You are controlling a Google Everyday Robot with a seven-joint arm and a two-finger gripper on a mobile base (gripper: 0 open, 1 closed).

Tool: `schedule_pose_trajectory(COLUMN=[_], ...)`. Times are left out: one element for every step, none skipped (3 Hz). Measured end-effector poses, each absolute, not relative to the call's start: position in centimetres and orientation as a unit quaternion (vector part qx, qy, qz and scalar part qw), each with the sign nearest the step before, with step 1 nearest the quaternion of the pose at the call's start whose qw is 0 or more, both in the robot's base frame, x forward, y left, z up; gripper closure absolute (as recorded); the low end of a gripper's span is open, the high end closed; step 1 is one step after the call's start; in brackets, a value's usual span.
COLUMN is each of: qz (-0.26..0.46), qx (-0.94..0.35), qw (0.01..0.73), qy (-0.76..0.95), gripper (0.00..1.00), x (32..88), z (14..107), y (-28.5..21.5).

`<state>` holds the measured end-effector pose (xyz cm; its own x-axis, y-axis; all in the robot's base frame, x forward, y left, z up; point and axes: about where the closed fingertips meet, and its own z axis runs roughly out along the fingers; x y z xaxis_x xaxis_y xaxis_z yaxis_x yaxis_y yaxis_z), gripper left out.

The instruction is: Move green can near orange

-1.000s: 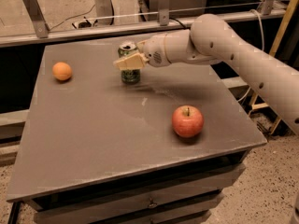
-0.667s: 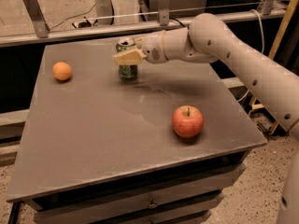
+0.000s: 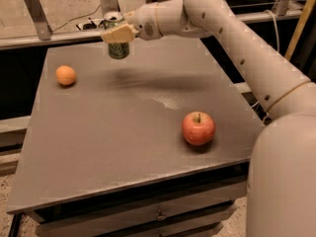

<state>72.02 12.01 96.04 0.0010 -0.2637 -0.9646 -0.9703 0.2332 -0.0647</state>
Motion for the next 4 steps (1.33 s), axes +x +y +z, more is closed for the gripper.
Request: schedule_pose_trajectory(qz=[0.371,0.394,0.415,0.411], qx=[-0.519,-0.523,-0.530,-0.542], qw=[0.482,0.466,0.447,0.437], qy=[0.601,0.595,0.589,0.589], gripper=[1.00,1.00,0.98,0.77], x=[71.5,70.1,67.9,66.6], z=[96.7,96.3,95.2,93.9], y=[14.8,17.3,20.2,21.8])
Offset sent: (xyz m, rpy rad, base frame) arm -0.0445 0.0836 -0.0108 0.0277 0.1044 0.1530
